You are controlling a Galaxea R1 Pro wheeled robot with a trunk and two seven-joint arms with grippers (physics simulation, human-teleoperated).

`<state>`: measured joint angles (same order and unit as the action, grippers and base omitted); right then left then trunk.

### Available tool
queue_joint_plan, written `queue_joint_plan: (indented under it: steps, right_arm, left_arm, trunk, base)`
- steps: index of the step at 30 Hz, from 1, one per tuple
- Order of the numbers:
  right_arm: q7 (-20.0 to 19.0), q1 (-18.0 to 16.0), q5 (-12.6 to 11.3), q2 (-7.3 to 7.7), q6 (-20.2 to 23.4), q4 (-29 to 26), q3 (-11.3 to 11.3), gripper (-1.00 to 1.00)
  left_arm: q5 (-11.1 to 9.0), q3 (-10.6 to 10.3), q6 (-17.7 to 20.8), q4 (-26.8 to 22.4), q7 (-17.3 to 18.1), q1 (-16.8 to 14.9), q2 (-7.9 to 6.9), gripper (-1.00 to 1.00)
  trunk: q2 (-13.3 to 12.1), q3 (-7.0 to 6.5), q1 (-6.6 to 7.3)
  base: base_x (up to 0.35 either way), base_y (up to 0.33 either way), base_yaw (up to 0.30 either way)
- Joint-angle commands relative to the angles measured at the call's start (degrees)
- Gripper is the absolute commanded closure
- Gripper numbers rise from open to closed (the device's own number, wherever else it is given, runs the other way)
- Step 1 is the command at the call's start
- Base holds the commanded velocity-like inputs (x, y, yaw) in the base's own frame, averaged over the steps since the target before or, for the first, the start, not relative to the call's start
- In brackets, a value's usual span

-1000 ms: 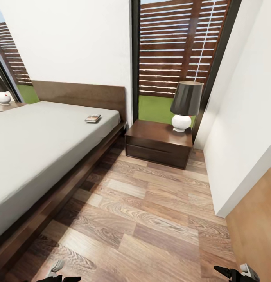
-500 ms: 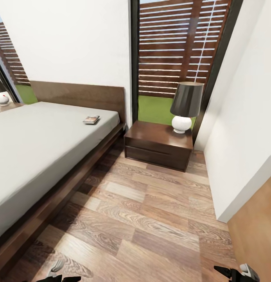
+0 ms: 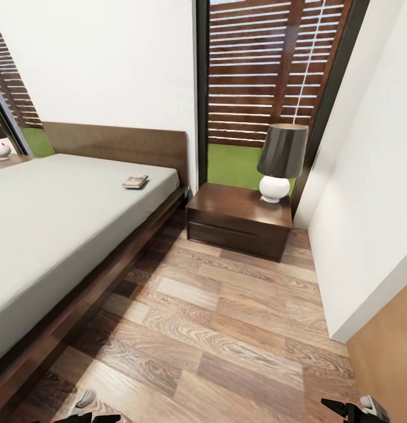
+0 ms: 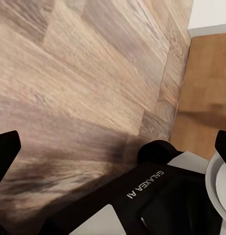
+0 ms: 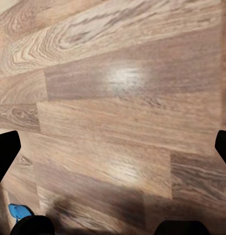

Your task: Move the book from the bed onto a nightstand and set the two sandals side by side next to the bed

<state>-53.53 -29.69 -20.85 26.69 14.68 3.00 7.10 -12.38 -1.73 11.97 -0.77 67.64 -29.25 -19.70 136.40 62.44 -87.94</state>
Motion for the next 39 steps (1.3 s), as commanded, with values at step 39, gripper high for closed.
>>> queue_joint_plan:
  steps: [39]
  right_arm:
    - [-0.18, -0.08, -0.09, 0.03, 0.52, 0.17, 0.46, -1.0]
  left_arm:
    - [-0.36, -0.21, 0.6, -0.02, 0.2, -0.02, -0.07, -1.0]
  trunk:
    - [0.02, 0.05, 0.0]
  base:
    - [0.122, 0.0, 0.0]
